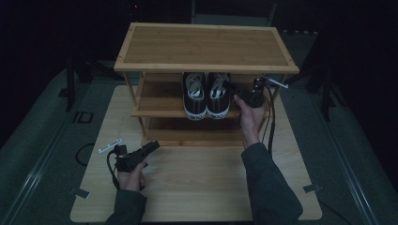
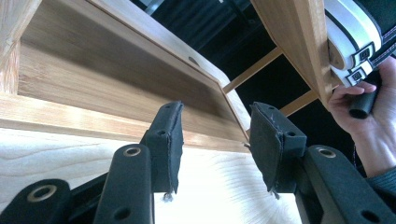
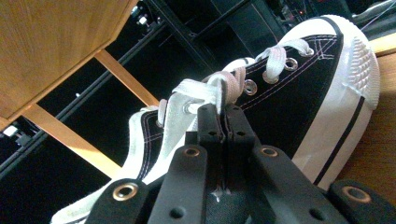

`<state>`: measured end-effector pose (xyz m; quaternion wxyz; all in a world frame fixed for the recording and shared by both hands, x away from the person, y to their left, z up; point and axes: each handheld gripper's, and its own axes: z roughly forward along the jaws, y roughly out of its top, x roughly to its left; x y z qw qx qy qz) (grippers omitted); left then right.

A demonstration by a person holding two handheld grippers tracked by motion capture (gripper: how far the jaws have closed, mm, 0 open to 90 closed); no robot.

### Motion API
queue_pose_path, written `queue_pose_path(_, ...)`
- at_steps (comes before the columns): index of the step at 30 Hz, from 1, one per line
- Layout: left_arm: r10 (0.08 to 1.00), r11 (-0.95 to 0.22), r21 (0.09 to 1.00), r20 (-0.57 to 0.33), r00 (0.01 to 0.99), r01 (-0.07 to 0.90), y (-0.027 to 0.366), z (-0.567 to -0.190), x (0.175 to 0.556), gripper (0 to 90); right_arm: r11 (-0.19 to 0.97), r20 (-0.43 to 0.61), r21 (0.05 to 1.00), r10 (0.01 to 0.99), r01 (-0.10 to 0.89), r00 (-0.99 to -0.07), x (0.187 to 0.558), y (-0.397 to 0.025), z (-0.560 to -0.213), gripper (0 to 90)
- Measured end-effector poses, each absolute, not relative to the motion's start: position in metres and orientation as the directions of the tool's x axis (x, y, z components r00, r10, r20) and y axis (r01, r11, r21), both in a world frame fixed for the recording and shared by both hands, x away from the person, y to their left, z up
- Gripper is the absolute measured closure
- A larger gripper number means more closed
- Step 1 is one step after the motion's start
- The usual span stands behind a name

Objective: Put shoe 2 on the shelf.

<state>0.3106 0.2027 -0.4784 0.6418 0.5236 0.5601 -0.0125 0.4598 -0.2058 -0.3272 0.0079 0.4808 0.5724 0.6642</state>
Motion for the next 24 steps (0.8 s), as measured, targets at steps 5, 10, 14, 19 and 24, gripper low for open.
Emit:
queue_pose_path(5,0.568,0.450,0.657,-0.733,0.373,0.605,0.202,-0.479,0.311,55.0,-0.344,0.644,0.753,0.559,0.560,-0.523,0.461,-0.209,-0.330,87.6)
queue_pose_path(10,0.567,0.447,0.655,-0.734,0.374,0.609,0.200,-0.479,0.311,55.0,-0.334,0.637,0.756,0.570,0.562,-0.519,0.462,-0.208,-0.332,87.4)
queue_pose_path(14,0.566,0.448,0.654,-0.735,0.373,0.609,0.200,-0.479,0.311,54.9,-0.328,0.632,0.760,0.572,0.561,-0.522,0.462,-0.208,-0.332,86.5)
queue_pose_path(19,0.567,0.447,0.656,-0.734,0.374,0.608,0.201,-0.479,0.311,54.8,-0.321,0.615,0.773,0.589,0.547,-0.524,0.460,-0.208,-0.330,80.2)
queue_pose_path(24,0.567,0.454,0.654,-0.736,0.370,0.605,0.202,-0.479,0.310,54.7,-0.309,0.578,0.799,0.633,0.516,-0.515,0.452,-0.210,-0.325,67.8)
